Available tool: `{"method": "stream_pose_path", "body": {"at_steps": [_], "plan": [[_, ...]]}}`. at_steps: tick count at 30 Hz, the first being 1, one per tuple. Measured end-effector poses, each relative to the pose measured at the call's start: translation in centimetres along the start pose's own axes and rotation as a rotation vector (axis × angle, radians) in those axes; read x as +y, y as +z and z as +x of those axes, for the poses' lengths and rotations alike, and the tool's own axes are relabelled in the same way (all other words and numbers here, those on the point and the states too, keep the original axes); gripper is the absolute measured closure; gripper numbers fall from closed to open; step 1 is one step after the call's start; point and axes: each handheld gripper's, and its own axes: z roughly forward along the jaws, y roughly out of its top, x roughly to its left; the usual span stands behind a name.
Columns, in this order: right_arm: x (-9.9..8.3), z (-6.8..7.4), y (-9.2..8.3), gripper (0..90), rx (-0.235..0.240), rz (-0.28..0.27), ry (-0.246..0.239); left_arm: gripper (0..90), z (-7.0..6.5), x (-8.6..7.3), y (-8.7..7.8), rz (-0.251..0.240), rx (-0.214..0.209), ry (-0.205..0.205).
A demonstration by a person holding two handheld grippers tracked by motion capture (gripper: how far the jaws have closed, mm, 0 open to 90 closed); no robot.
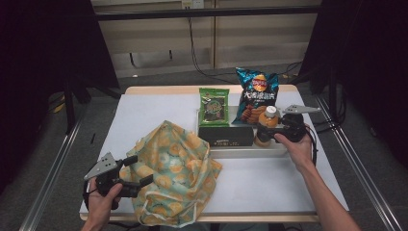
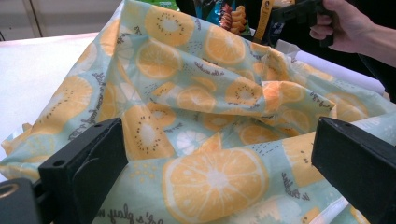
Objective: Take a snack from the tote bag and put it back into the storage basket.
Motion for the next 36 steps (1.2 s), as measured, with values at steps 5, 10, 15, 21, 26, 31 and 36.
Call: {"method": "stream_pose_path", "body": {"at_steps": [5,10,15,21,26,31,36], "plan": [[0.2,-1.1,0.1,31.1,0.057,-0.006,-0.049,3.0,0.0,0.1,0.1,-0.004,-0.011,0.000],[0.4,-2.0,0.3,31.0,0.110,0.001,-0.099,3.0,0.0,0.0,0.1,0.002,0.003,-0.003],[0.3,-2.7,0.4,31.0,0.134,-0.004,-0.106,3.0,0.2,0.0,0.1,0.007,0.004,-0.003],[0.2,-2.7,0.4,30.5,0.141,-0.001,-0.114,3.0,0.1,-0.2,0.2,0.007,-0.011,-0.005],[0.1,-2.3,0.5,28.6,0.130,0.013,-0.104,3.0,-0.1,-0.1,0.0,0.012,0.005,0.004],[0.1,-2.1,0.7,15.9,0.099,0.027,-0.081,3.0,-0.1,-0.1,0.0,0.003,-0.009,0.005],[0.4,-1.4,0.0,9.0,0.060,0.003,-0.063,3.0,-0.1,-0.1,-0.1,-0.002,-0.009,0.004]]}}
